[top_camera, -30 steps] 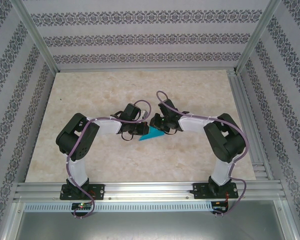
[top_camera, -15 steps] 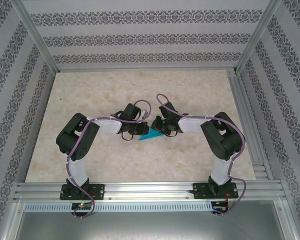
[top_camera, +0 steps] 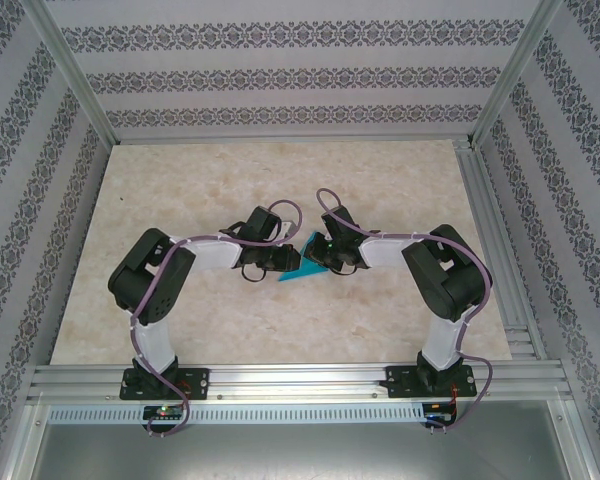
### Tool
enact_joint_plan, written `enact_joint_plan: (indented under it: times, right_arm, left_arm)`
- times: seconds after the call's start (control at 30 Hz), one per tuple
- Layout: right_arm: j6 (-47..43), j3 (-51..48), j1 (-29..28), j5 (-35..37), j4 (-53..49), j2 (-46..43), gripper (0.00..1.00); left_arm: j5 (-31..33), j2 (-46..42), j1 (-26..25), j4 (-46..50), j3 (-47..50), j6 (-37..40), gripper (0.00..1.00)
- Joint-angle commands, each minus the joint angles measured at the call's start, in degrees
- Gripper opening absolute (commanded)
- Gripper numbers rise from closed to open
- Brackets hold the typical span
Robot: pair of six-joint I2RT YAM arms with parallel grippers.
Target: Fold a paper plane with a square sheet of paper (pick it up from the middle)
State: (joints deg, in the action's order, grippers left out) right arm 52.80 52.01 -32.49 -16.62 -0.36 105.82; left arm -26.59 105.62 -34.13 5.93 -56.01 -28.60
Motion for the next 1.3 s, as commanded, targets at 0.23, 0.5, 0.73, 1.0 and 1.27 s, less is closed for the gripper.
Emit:
enact_joint_plan:
  times: [0.23,0.5,0.73,1.0,1.27]
  right_arm:
    - [0.1,-1.6,0.0,2.6,-5.2,3.6,0.13]
    - [0.2,-1.6,0.0,2.7,-5.4,4.0,0.13]
    - [0.2,-1.5,0.0,2.9,-5.6,4.3,0.13]
    - [0.1,-1.4,0.1,3.2,-6.4,4.5,0.12]
    - [0.1,-1.4,0.1,3.3,-6.7,4.5,0.12]
  left_arm:
    - [0.7,-3.3,-2.7,4.9,1.2,-0.1,0.20]
    - [4.2,-1.7,-2.7,5.7,1.0,-0.1,0.18]
    - [5.2,-0.8,-2.7,6.5,1.4,0.2,0.16]
    - [6.1,-0.4,-2.7,8.7,2.3,1.0,0.14]
    - [8.1,-1.6,-2.3,10.7,3.4,1.3,0.13]
